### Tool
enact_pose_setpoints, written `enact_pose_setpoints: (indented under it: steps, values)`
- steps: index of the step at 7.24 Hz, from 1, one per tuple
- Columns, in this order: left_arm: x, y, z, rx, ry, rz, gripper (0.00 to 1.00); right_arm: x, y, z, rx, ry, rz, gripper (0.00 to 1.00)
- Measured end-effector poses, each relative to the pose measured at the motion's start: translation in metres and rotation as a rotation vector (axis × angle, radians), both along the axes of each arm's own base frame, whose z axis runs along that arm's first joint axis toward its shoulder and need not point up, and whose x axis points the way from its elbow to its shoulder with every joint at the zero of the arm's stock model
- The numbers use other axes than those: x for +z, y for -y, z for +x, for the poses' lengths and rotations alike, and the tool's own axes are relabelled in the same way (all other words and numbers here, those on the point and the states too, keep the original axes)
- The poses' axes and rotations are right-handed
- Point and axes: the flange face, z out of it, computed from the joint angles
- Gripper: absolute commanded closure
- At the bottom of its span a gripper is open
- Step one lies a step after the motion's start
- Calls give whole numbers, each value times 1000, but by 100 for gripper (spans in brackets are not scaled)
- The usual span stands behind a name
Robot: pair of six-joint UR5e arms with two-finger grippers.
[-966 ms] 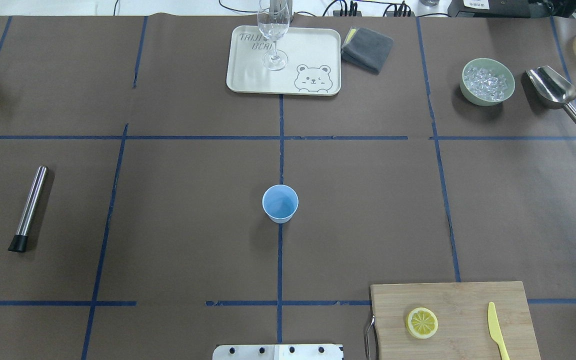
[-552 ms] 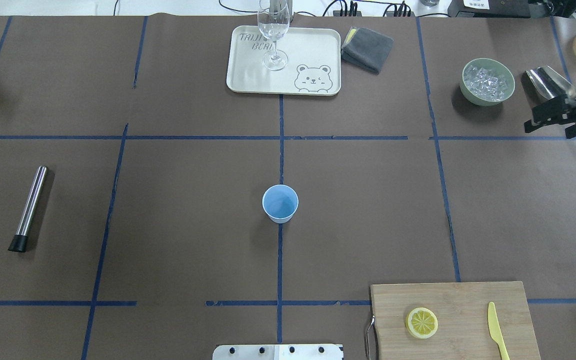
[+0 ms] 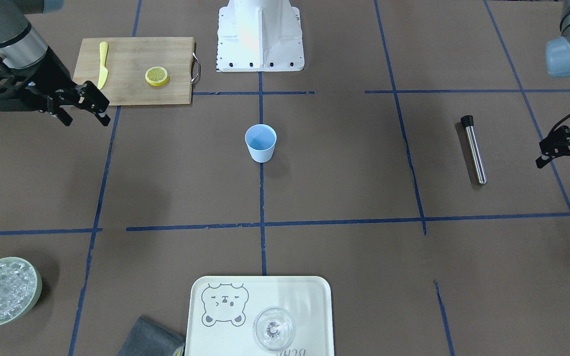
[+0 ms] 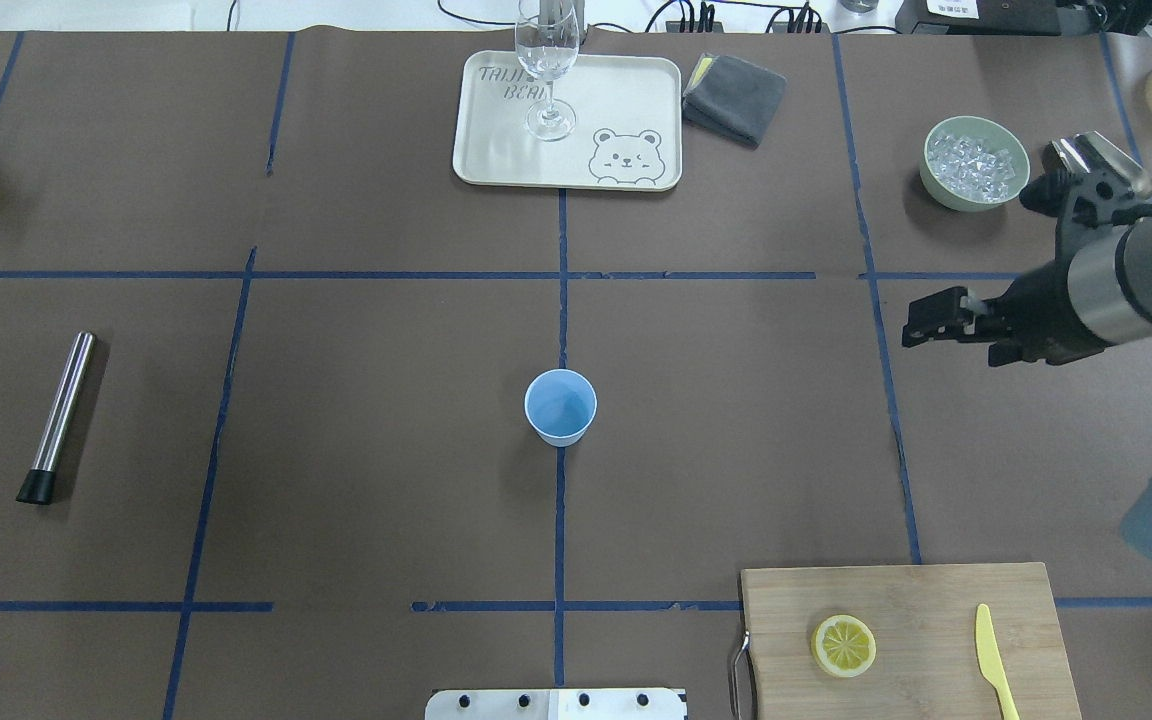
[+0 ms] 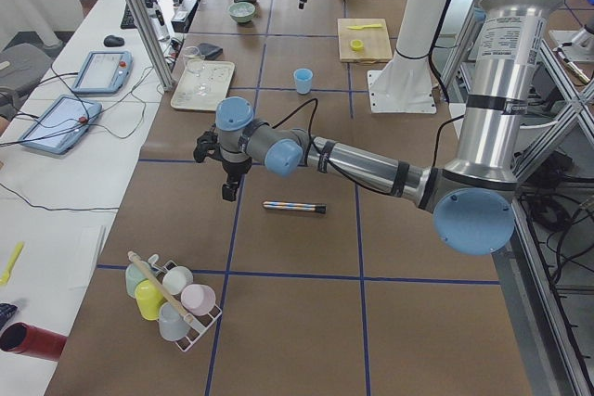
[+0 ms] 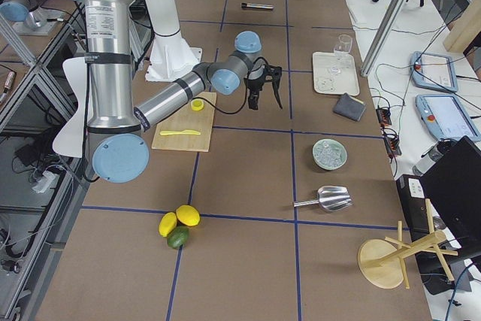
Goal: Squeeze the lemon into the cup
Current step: 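Move the right gripper down toward the lemon slice on the cutting board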
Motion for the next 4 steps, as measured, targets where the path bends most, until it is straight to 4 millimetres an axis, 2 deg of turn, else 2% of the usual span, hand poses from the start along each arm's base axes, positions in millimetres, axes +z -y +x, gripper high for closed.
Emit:
enact_pose_setpoints:
  steps: [2,4]
  values:
    - [0,-4,24,18,-6,-25,0,-12,-65,-51,20,0,8,0]
    - [-3,-6,35,14,-16,-37,0,-4,-132,-100,31,-37,31,0]
